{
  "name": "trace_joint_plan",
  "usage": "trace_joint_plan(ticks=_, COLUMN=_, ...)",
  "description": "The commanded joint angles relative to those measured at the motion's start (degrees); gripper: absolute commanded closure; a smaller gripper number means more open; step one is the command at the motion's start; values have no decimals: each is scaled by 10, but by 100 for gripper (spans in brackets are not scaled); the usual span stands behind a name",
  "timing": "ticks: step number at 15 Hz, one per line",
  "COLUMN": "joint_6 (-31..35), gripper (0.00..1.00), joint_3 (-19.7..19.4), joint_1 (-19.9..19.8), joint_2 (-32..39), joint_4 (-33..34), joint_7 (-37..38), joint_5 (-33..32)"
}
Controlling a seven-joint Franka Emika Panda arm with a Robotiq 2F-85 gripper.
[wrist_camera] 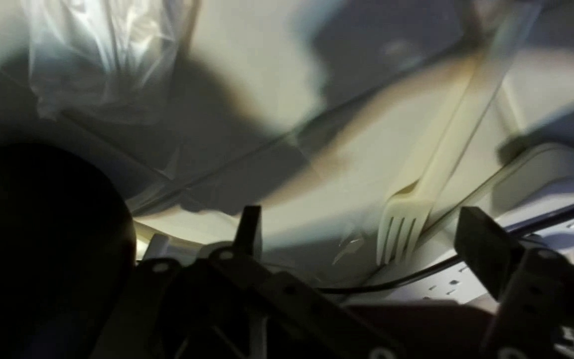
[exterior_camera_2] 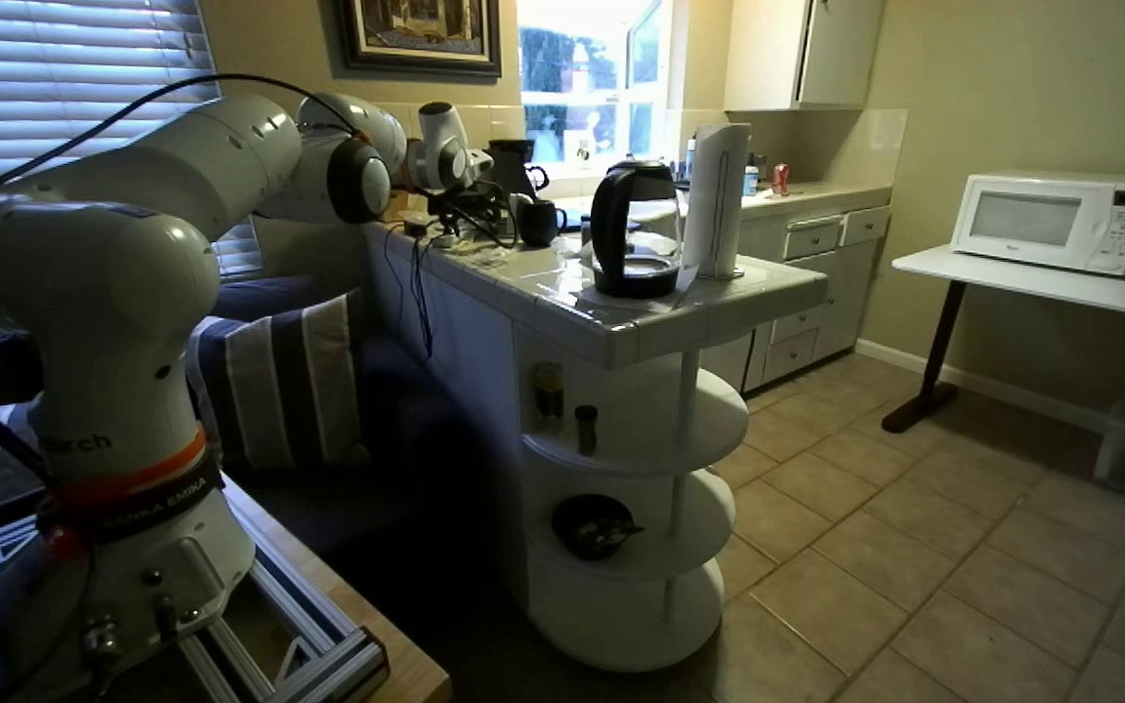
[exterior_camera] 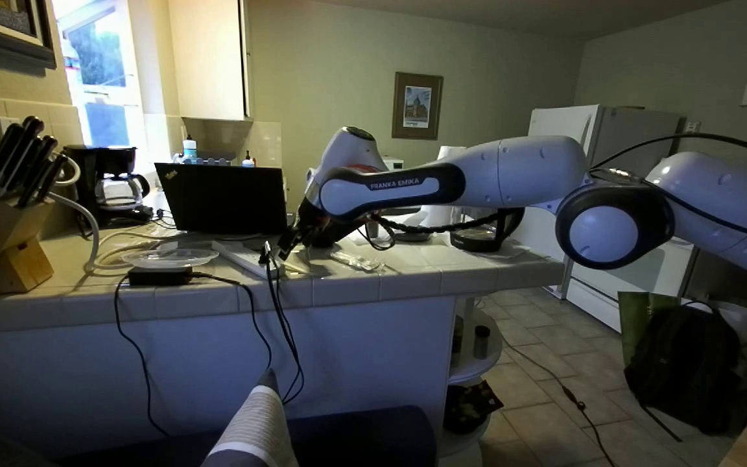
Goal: Move the fork next to the extension cord
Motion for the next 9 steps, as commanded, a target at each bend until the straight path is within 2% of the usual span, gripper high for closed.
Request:
trace_joint_plan(ticks=1, joint_6=-72, gripper=0, joint_3=-16, joint_1=15, joint_2=-30, joint_4=-4, joint_7=14, joint_5=-12)
trace_joint_plan(ticks=9, joint_6=-238, gripper=0, joint_3=-40, joint_1=31, joint_2=-135, joint_4=-28, joint_7=8, joint_5=-28)
